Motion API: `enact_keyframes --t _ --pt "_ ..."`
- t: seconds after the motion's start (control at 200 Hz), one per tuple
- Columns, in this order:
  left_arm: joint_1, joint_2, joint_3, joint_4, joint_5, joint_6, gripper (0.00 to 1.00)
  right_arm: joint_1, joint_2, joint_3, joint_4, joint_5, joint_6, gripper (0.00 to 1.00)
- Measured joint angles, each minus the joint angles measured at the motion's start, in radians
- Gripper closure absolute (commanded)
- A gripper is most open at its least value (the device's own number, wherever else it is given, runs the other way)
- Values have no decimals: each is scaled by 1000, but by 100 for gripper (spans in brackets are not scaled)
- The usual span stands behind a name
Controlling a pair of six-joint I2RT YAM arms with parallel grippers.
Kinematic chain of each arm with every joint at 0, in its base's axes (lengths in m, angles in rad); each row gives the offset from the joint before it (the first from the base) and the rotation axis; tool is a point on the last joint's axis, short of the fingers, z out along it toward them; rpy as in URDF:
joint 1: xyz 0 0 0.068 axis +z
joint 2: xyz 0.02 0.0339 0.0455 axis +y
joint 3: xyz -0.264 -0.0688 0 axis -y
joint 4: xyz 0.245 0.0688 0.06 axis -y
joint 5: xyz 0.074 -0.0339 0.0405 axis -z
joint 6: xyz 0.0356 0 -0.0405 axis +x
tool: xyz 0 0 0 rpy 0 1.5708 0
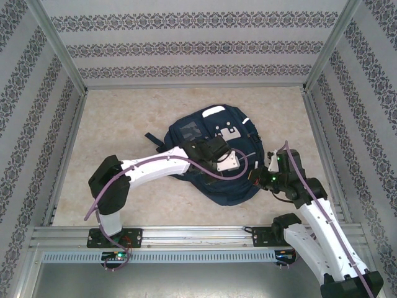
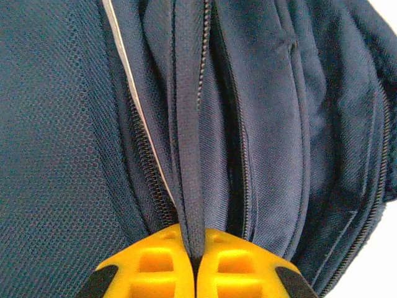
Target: Pack the student bag
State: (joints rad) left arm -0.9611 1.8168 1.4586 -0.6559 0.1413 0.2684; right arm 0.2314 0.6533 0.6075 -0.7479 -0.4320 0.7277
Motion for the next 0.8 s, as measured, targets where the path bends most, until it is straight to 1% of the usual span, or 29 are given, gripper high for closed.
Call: enact_keyframes --t 0.095,0.165,0.26,0.32,0.395,0.58,0.625,0.68,0.705,0.734,0.774,0.799 --pt "32 -9 35 -16 34 -55 100 0 -48 -65 71 -72 95 100" --pt "69 -19 46 -16 82 -109 100 0 -80 -94 117 -121 158 100" --pt "114 -37 47 -11 155 -184 100 1 -90 -127 208 -227 219 100" --pt "129 -48 47 -4 196 -224 100 2 -57 -140 249 -285 241 100" --pt "134 -55 47 11 235 -269 100 2 0 -148 291 -325 267 98" --pt "133 -56 47 42 304 -350 100 9 121 -181 452 -332 364 98" --pt "133 -56 47 51 319 -365 100 9 166 -181 504 -332 383 95" --pt "132 -56 47 65 338 -387 100 9 229 -176 550 -324 404 94" --pt "132 -56 47 71 346 -396 100 9 257 -171 565 -315 415 92" --pt "132 -56 45 81 354 -407 100 13 288 -165 576 -301 429 84" --pt "132 -58 36 102 364 -424 100 23 321 -159 594 -262 462 70" --pt "132 -61 28 116 370 -434 100 35 333 -158 606 -230 476 67"
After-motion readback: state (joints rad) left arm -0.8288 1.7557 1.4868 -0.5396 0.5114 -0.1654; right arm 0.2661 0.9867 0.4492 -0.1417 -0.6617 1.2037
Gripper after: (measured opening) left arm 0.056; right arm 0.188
